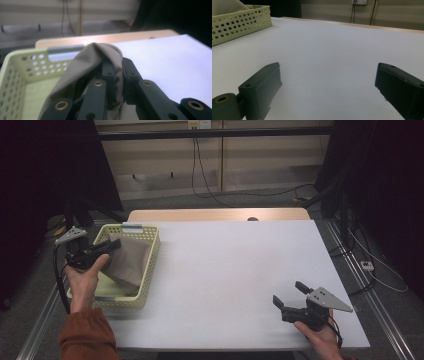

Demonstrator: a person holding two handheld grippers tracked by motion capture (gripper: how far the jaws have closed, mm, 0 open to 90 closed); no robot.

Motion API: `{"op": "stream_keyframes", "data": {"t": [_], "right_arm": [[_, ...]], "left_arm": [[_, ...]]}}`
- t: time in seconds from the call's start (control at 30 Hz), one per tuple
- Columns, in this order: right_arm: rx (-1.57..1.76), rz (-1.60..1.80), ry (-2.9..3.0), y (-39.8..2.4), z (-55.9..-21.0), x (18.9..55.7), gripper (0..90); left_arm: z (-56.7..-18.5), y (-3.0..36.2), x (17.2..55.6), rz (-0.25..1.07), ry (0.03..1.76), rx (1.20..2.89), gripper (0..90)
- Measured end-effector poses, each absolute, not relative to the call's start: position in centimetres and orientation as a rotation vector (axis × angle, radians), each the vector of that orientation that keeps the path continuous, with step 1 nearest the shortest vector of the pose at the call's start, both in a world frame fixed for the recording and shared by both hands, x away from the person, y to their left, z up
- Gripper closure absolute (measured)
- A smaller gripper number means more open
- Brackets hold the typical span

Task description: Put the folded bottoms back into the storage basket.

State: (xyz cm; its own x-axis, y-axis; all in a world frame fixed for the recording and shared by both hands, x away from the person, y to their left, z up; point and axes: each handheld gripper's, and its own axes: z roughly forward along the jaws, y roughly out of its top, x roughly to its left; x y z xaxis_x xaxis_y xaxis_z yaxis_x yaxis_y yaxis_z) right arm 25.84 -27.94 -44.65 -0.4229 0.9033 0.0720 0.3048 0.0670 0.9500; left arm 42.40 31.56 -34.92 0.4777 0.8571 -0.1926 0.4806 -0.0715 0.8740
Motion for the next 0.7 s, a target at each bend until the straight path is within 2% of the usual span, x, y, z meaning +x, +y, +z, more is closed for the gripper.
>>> {"op": "stream_keyframes", "data": {"t": [0.2, 0.5, 0.7], "right_arm": [[1.204, 1.368, 1.788, -27.9, -44.6, 25.8, 6.4], [1.207, 1.37, 1.786, -27.9, -44.6, 25.8, 6.3], [1.208, 1.368, 1.785, -27.9, -44.6, 25.8, 6.3]], "left_arm": [[-36.8, 32.8, 43.2, 0.442, 1.28, 1.751, 82.6], [-37.3, 33.8, 43.4, 0.447, 1.405, 1.816, 82.5], [-37.7, 33.4, 43.9, 0.467, 1.391, 1.837, 82.5]]}}
